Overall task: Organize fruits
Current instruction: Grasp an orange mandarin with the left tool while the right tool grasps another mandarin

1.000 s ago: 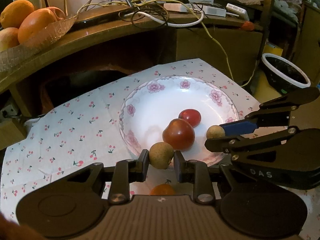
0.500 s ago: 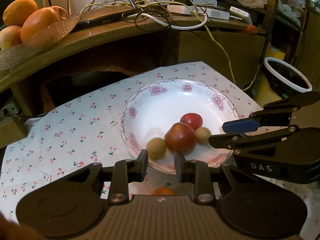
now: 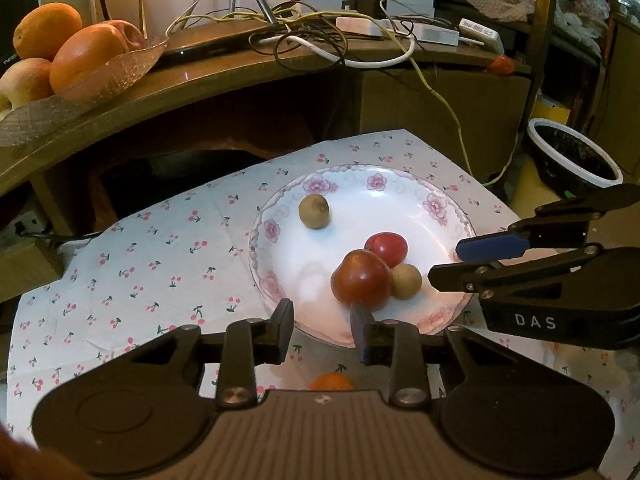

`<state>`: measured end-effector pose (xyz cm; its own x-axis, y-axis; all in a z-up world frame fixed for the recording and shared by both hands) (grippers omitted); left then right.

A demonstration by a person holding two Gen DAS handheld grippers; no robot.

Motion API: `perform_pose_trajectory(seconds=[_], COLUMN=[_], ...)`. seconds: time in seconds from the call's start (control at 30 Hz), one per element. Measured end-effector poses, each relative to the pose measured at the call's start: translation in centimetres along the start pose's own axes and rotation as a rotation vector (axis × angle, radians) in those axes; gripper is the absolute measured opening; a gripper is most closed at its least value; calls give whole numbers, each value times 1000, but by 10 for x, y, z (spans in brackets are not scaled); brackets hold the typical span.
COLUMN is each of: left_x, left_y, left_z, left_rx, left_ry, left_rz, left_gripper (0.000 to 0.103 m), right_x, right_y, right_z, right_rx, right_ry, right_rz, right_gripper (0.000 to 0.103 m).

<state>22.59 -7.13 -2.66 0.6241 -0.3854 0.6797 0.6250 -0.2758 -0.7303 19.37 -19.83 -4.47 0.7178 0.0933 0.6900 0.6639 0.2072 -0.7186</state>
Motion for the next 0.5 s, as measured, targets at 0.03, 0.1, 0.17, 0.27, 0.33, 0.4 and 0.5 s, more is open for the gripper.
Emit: perform_pose_trajectory(seconds=[0.03, 0.1, 0.17, 0.27, 0.33, 0.4, 0.5], left_x=[0, -1, -1, -3, -4, -5, -8], left_y=[0, -2, -3, -6, -7, -8, -12], left_z=[0, -1, -2, -1, 1, 1, 2], left_rx=[0, -2, -3, -2, -3, -2, 4], left_ry=[2, 7, 11, 15, 14, 17, 21], left_rz=[0, -1, 0, 1, 3, 4, 5], left_gripper=[37, 37, 37, 37, 38, 38, 38], right_x=[0, 0, 0, -1, -1, -1, -3], right_y=[-1, -2, -3, -4, -4, -5, -6], right_z=[0, 1, 2, 3, 3, 4, 7], right_rx=[3, 6, 10, 12, 17, 21, 30], right_ry=[0, -1, -2, -3, -1, 0, -7], right_rz=[-1, -3, -4, -4, -2, 0, 2], right_gripper=[31, 32, 33, 35, 35, 35, 35])
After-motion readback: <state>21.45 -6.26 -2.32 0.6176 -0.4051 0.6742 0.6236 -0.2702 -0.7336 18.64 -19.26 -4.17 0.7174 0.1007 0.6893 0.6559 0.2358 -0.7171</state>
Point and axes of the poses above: each gripper's, at about its wrist camera, not at the fingertips, and y roughly the way its jaws point, z to its left, x to its top, the point moved 4 cm from there along y, roughly the way its jaws point, and after that the axes turned 7 degrees about y, right-handed, at the moved point
